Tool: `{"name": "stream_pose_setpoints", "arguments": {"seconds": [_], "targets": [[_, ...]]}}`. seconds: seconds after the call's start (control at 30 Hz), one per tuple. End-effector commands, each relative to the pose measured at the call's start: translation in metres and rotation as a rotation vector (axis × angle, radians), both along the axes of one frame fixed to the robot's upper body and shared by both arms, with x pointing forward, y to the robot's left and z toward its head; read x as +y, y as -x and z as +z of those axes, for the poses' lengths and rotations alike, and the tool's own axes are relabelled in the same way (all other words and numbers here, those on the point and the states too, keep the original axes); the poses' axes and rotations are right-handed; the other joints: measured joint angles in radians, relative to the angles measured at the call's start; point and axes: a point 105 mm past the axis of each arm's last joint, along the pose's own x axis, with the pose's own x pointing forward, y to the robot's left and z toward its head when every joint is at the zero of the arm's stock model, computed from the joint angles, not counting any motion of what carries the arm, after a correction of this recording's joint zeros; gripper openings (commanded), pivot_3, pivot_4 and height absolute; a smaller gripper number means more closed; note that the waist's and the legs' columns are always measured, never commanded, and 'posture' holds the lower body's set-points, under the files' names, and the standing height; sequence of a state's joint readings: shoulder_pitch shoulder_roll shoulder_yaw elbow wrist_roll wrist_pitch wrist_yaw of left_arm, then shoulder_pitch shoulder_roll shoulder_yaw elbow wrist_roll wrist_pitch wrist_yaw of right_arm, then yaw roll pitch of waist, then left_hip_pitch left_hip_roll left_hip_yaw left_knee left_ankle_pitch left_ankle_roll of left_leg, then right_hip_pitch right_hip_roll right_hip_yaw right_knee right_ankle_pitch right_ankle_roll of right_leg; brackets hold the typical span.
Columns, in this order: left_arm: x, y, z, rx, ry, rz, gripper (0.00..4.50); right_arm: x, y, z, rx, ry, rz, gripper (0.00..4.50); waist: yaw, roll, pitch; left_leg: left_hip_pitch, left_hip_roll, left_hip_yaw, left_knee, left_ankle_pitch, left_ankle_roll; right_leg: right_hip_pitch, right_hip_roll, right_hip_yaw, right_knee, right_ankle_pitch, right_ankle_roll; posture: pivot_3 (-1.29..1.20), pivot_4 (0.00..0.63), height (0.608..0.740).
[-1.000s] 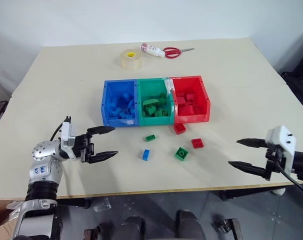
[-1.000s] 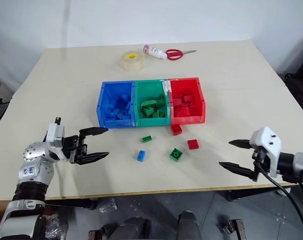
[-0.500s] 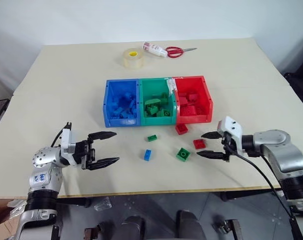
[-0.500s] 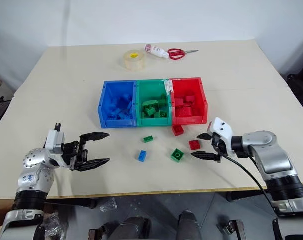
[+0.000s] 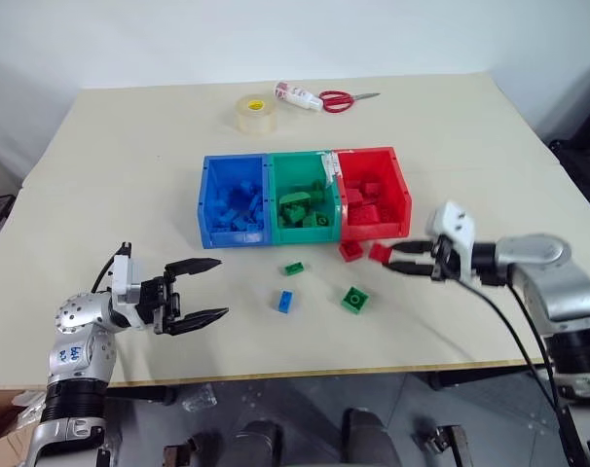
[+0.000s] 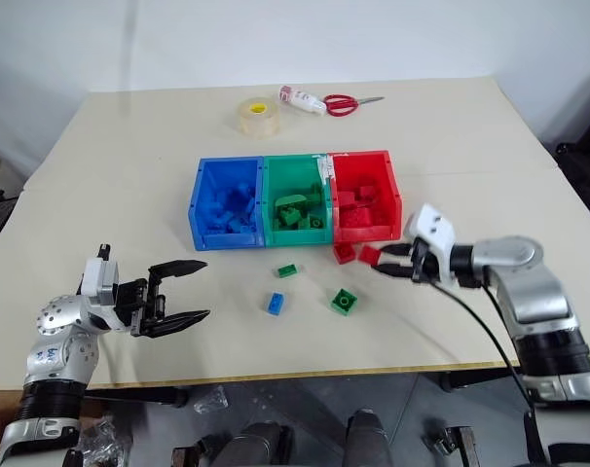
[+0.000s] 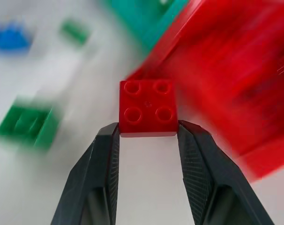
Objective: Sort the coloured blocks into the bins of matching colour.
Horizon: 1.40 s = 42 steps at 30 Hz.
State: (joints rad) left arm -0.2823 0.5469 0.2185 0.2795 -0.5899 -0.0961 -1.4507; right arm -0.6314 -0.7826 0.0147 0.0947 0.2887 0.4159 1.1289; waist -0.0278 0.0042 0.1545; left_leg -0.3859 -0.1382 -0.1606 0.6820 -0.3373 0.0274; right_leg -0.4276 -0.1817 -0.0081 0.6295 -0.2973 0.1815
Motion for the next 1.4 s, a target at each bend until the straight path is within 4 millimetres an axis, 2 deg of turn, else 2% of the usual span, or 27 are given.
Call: {"name": "stream_pose_setpoints", "arguments": {"seconds": [0.03, 0.17, 0.3, 0.47, 0.53, 0.67, 0.77, 0.97, 1.03, 1.13, 1.4], "targets": [[-0.001, -0.002, 0.009, -0.041, 0.007, -0.005, 4.5, 0.001, -0.019, 0.024, -0.076, -0.027, -0.052, 1.42, -0.001, 0.0, 0.0, 0.0, 0.0, 0.0, 0.0, 0.0, 0.0, 0.0, 0.0, 0.0, 0.0, 0.0, 0.0, 0.0, 0.15, 0.74], [-0.005, -0.006, 0.01, -0.047, 0.009, -0.018, 4.5, 0.006, -0.049, 0.029, -0.12, -0.008, -0.105, 1.42, -0.003, 0.0, 0.0, 0.0, 0.0, 0.0, 0.0, 0.0, 0.0, 0.0, 0.0, 0.0, 0.0, 0.0, 0.0, 0.0, 0.15, 0.74], [-0.007, -0.007, 0.011, -0.054, 0.009, -0.031, 4.5, 0.007, -0.067, 0.036, -0.162, -0.01, -0.142, 2.83, -0.002, 0.0, 0.0, 0.0, 0.0, 0.0, 0.0, 0.0, 0.0, 0.0, 0.0, 0.0, 0.0, 0.0, 0.0, 0.0, 0.15, 0.74], [-0.008, -0.006, 0.011, -0.054, 0.01, -0.043, 4.5, 0.009, -0.054, 0.043, -0.184, -0.013, -0.085, 4.44, -0.005, 0.0, 0.0, 0.0, -0.001, -0.001, -0.001, 0.0, 0.0, -0.001, 0.0, 0.0, 0.0, 0.0, 0.0, 0.0, 0.15, 0.74], [-0.008, -0.005, 0.011, -0.051, 0.01, -0.048, 4.5, 0.006, -0.044, 0.042, -0.176, -0.014, -0.066, 4.44, -0.002, 0.0, 0.0, -0.001, 0.0, -0.001, -0.001, 0.0, 0.0, -0.001, 0.0, -0.001, 0.001, 0.0, 0.0, 0.0, 0.15, 0.74], [-0.006, -0.005, 0.01, -0.045, 0.009, -0.053, 4.5, -0.002, 0.0, 0.026, -0.085, -0.024, 0.049, 4.44, 0.002, 0.0, 0.0, -0.001, -0.001, -0.003, 0.0, 0.0, 0.0, -0.001, 0.0, -0.001, 0.002, 0.0, 0.0, 0.0, 0.15, 0.74], [-0.003, -0.007, 0.01, -0.037, 0.001, -0.054, 4.5, -0.029, 0.038, 0.003, 0.01, 0.018, 0.034, 4.44, 0.009, 0.0, 0.0, -0.001, -0.002, -0.004, 0.0, 0.0, 0.001, 0.0, 0.0, -0.002, 0.002, 0.0, 0.0, 0.0, 0.15, 0.74], [0.001, -0.007, 0.01, -0.032, -0.005, -0.05, 4.5, -0.066, 0.088, -0.019, 0.137, 0.058, -0.075, 4.44, 0.018, 0.0, 0.0, 0.0, 0.0, 0.003, 0.002, -0.001, 0.001, 0.0, -0.001, -0.002, 0.0, 0.001, 0.001, 0.0, 0.15, 0.74], [0.001, -0.007, 0.01, -0.029, -0.006, -0.049, 4.5, -0.07, 0.098, -0.023, 0.162, 0.061, -0.101, 4.44, 0.02, 0.0, 0.0, 0.0, 0.0, 0.004, 0.001, -0.001, 0.001, 0.0, -0.001, -0.002, 0.0, 0.001, 0.001, 0.0, 0.15, 0.74], [0.0, -0.008, 0.009, -0.027, -0.006, -0.051, 4.5, -0.059, 0.101, -0.025, 0.175, 0.044, -0.088, 4.44, 0.019, 0.0, 0.0, 0.001, 0.001, 0.006, 0.001, -0.001, 0.001, 0.001, -0.001, -0.002, -0.001, 0.001, 0.002, 0.0, 0.15, 0.74], [-0.005, -0.008, 0.01, -0.034, -0.001, -0.063, 4.5, 0.005, 0.082, -0.042, 0.2, 0.029, 0.064, 4.44, 0.025, 0.0, 0.0, 0.001, 0.001, 0.006, 0.002, -0.001, 0.001, 0.001, -0.001, -0.002, -0.002, 0.001, 0.002, 0.0, 0.15, 0.74]]}}
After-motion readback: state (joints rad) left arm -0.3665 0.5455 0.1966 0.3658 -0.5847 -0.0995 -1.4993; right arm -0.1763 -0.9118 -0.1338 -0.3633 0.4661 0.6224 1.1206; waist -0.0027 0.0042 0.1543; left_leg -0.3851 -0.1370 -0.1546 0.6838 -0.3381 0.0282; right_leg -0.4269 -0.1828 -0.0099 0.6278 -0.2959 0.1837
